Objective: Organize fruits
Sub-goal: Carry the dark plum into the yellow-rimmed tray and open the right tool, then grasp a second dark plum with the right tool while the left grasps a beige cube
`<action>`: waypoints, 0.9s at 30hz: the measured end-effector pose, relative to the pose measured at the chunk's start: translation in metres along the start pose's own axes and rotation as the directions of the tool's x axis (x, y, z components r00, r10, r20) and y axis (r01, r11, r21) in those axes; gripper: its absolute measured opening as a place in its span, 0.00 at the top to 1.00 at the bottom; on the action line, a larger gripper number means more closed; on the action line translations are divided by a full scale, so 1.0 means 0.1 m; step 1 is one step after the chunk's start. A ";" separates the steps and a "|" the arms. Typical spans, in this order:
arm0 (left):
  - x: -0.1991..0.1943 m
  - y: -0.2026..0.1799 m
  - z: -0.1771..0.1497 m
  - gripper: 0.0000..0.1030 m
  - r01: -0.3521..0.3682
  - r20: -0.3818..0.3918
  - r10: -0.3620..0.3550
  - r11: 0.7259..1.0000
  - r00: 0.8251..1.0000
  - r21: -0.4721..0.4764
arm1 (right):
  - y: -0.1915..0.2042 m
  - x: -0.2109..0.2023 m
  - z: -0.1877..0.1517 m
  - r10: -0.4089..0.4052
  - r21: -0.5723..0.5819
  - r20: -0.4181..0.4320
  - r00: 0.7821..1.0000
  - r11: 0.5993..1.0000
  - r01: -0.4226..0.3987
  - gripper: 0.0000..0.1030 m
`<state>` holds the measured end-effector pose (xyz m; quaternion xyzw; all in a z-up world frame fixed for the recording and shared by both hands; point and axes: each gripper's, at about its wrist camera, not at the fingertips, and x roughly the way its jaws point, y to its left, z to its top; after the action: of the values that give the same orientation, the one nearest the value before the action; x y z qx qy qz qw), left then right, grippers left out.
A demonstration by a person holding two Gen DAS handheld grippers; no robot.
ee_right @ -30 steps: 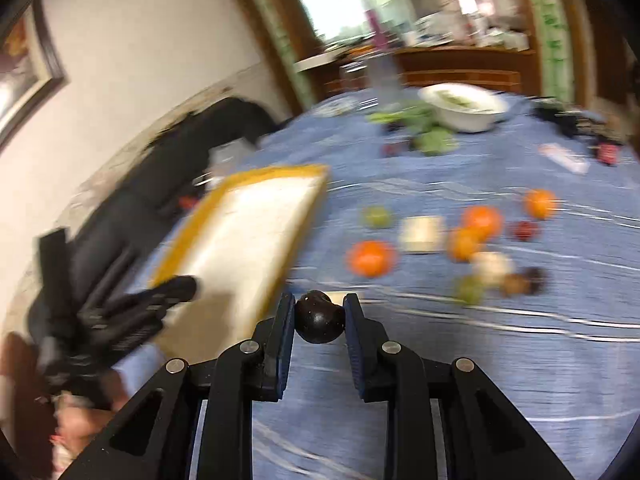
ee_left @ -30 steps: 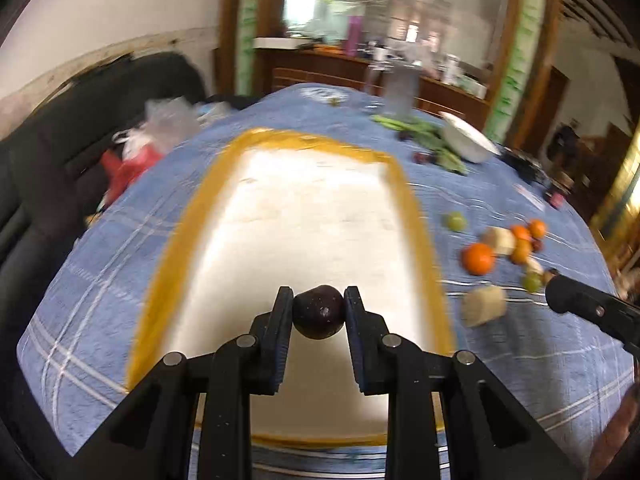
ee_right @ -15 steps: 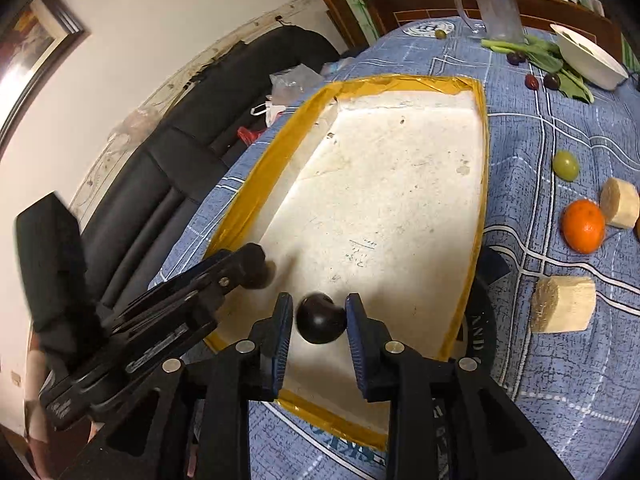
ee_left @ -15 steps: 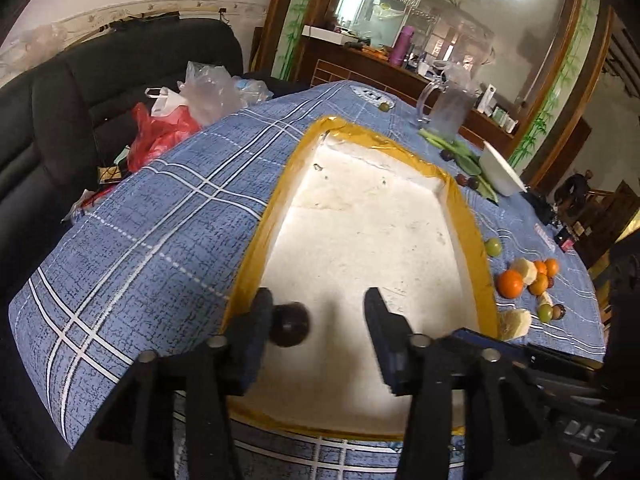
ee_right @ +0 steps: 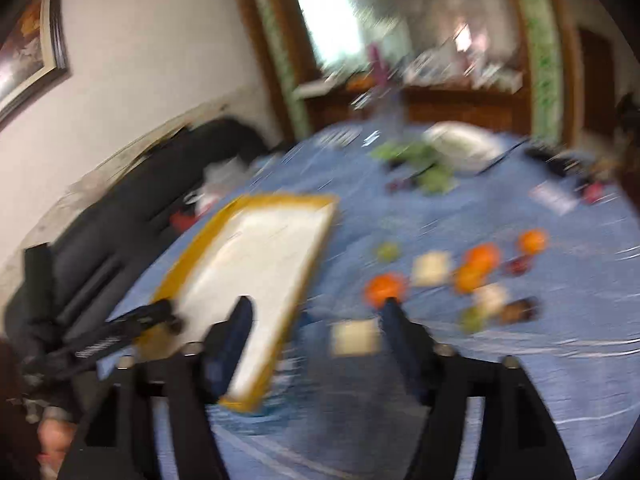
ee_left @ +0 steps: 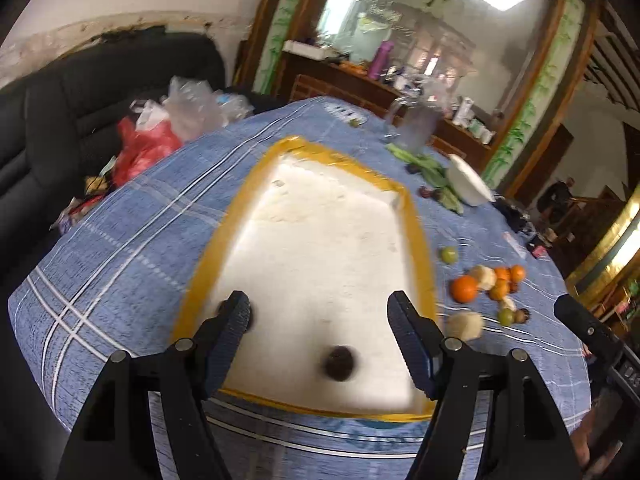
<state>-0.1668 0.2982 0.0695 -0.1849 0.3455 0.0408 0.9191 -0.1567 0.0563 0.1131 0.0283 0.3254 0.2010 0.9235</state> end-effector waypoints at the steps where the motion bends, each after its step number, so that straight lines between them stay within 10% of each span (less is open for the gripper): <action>1: -0.02 -0.07 -0.01 0.31 0.010 0.005 -0.010 1.000 1.000 0.016 | -0.11 -0.02 -0.03 -0.035 -0.011 -0.015 0.999 0.999 0.035 0.13; 6: -0.01 -0.50 -0.08 0.31 0.068 -0.016 -0.067 0.992 0.998 0.107 | -0.74 0.04 -0.18 -0.124 0.057 -0.161 0.979 0.989 0.135 0.19; 20: 0.27 -1.43 -0.40 0.31 0.142 -0.126 -0.107 0.940 0.986 0.310 | -1.47 0.42 -0.14 -0.199 0.155 -0.205 0.958 0.960 0.232 0.49; 27: 0.65 -1.73 -0.44 0.31 0.121 -0.162 -0.061 0.912 0.985 0.392 | -1.75 0.69 -0.12 -0.099 0.283 -0.203 0.974 0.946 0.155 0.62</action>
<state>-0.1098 0.1176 0.0511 -0.0114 0.4041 -0.0875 0.9105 -0.0539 -0.0784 0.0311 0.1268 0.4381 0.0913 0.8852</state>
